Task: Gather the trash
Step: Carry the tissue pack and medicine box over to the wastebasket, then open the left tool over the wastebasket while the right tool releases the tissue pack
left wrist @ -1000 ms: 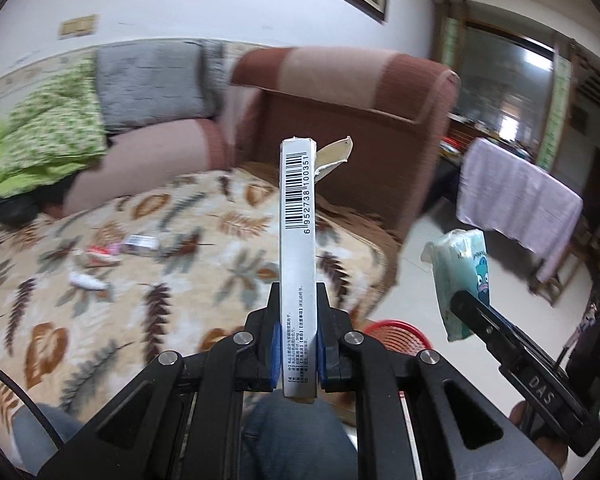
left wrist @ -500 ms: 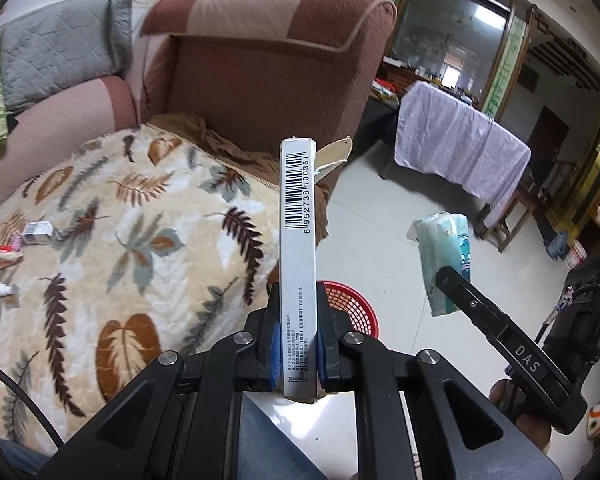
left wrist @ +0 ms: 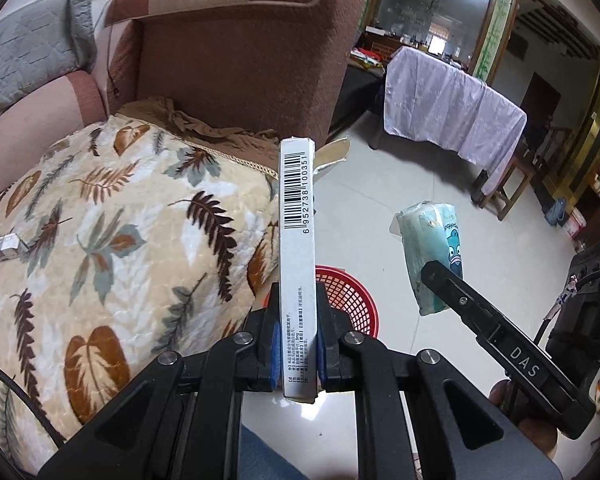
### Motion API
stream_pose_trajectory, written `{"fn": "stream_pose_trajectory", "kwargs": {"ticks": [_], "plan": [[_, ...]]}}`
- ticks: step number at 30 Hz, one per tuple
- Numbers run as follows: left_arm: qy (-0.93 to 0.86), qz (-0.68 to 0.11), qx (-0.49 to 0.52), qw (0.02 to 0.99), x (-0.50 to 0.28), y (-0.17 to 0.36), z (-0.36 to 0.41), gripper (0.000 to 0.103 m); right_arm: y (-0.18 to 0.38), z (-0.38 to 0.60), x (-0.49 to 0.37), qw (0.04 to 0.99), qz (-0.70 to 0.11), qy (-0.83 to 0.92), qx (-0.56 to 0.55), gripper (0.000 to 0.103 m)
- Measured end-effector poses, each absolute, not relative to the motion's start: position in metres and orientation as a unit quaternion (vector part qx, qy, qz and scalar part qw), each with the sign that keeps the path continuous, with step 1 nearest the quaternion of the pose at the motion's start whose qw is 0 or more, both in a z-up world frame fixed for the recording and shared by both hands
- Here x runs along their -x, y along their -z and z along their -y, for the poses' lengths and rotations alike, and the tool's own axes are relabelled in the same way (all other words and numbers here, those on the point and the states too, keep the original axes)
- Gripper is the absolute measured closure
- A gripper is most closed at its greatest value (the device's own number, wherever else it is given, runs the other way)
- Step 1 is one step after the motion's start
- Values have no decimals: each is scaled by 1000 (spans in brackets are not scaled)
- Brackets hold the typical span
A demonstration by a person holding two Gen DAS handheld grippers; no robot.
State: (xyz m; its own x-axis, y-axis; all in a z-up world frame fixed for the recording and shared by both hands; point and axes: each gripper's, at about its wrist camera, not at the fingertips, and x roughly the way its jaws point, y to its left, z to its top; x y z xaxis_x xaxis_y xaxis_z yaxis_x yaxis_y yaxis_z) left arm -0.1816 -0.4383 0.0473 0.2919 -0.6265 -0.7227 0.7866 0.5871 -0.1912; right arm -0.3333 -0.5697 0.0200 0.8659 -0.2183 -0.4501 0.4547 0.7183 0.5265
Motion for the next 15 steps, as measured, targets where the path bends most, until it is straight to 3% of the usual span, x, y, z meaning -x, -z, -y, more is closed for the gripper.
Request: {"fn": "stream_pose_trajectory", "kwargs": {"ticks": [15], "plan": [[474,-462,-129,739,162,22,502,90,27,615,325,878,-214,205,-377,57]]}}
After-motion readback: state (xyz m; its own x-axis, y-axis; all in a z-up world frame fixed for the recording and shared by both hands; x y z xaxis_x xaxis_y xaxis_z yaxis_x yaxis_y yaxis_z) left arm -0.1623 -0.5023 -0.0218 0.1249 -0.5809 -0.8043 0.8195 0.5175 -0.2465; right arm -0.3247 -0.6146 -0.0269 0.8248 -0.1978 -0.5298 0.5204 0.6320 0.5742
